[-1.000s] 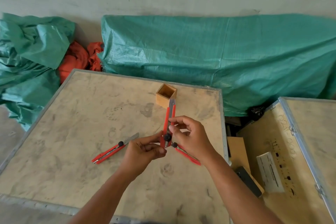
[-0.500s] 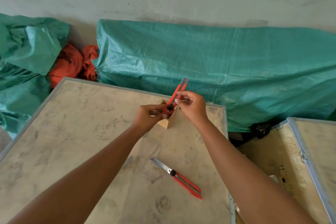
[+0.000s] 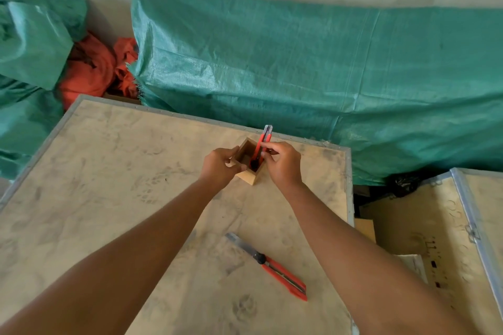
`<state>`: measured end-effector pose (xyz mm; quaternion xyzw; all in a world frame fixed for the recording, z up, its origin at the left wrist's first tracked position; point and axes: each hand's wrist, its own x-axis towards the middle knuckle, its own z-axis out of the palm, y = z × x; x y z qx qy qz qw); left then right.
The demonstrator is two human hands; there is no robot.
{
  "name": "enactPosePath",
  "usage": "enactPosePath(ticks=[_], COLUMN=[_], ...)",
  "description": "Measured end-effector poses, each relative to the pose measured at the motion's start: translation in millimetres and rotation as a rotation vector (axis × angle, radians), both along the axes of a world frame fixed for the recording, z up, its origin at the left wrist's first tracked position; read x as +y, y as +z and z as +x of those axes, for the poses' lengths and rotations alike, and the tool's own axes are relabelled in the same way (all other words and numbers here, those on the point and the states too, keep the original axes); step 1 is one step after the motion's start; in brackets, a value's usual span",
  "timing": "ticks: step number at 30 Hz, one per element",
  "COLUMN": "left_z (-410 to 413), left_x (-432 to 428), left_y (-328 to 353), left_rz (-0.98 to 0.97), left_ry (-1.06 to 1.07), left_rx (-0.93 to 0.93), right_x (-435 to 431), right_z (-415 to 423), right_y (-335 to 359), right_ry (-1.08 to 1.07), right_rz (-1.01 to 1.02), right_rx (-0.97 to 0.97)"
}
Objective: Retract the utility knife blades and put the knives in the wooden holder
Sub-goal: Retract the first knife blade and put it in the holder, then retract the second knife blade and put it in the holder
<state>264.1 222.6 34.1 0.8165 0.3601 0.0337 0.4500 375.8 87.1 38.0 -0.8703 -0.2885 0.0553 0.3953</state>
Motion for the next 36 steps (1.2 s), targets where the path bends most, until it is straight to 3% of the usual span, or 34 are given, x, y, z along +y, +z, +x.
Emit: enactPosePath(ticks=[14,23,29,36], left_z=[-36.4,-160.0,-255.8,-329.0], left_x=[-13.2,-3.6,6.6,13.0], left_y=[21.6,41.8,16.5,-32.2], left_rz=[-0.004,-0.015,-0.043,0.02], left_ry=[0.055,0.177,0.197,0.115], left_rx=[-0.028,-0.041,0.098,0.367], right_x=[-20.5,-13.8,3.5,30.4], right_z=[-51.9,-148.0,-223.3,-284.7], right_y=[17.5,31.2,6.0,-37.1], right_ry=[0.0,0.085,0.176,0.21], right_rz=[0.036,-0.025,-0.166,-0.364], right_rx=[0.039,0.345,0.544,0.579])
